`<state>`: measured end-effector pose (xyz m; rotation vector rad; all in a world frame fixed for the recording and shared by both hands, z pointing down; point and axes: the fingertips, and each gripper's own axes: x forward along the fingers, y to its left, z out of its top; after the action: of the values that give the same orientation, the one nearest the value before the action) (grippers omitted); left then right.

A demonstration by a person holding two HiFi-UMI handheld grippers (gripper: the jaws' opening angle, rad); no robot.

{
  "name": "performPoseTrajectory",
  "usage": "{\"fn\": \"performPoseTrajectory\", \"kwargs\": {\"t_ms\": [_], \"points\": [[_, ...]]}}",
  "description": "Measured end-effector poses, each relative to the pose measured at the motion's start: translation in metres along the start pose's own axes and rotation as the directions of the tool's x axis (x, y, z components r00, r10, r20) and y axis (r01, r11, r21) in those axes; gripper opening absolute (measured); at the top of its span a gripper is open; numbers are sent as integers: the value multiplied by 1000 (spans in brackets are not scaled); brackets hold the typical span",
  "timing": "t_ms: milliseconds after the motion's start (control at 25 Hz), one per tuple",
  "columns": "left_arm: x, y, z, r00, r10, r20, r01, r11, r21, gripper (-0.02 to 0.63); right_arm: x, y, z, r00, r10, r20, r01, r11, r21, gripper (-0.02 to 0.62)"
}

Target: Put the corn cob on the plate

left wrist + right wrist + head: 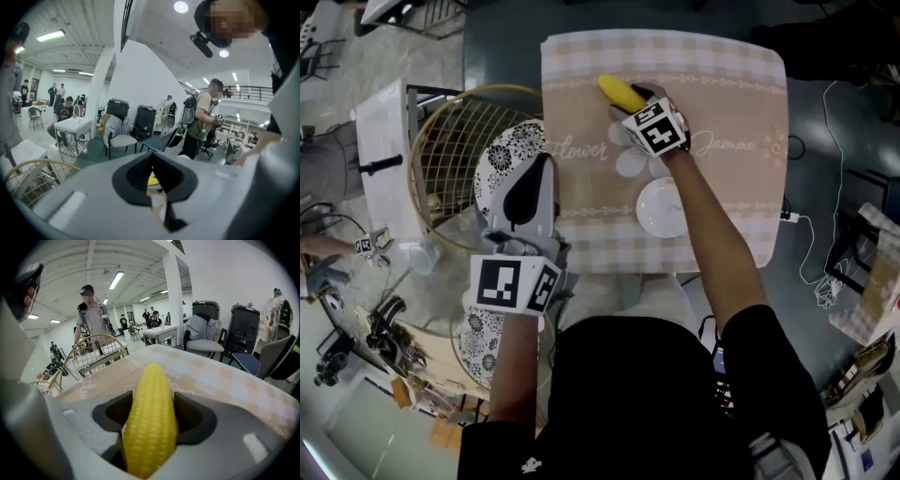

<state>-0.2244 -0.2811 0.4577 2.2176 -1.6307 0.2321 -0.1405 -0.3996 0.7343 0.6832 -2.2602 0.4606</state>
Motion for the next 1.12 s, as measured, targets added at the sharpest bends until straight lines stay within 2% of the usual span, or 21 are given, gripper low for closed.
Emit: {"fn": "performPoseTrajectory", "kwargs": {"t_ms": [600,1120], "points": [[1,1,-5,1000,-9,-9,9,1000,1,6,-2,-1,1,999,-34,15,34,999,4,253],[-1,-11,-3,1000,-24,1,24,1000,3,6,-39,9,3,997,-41,71,42,999,-9,253]]}}
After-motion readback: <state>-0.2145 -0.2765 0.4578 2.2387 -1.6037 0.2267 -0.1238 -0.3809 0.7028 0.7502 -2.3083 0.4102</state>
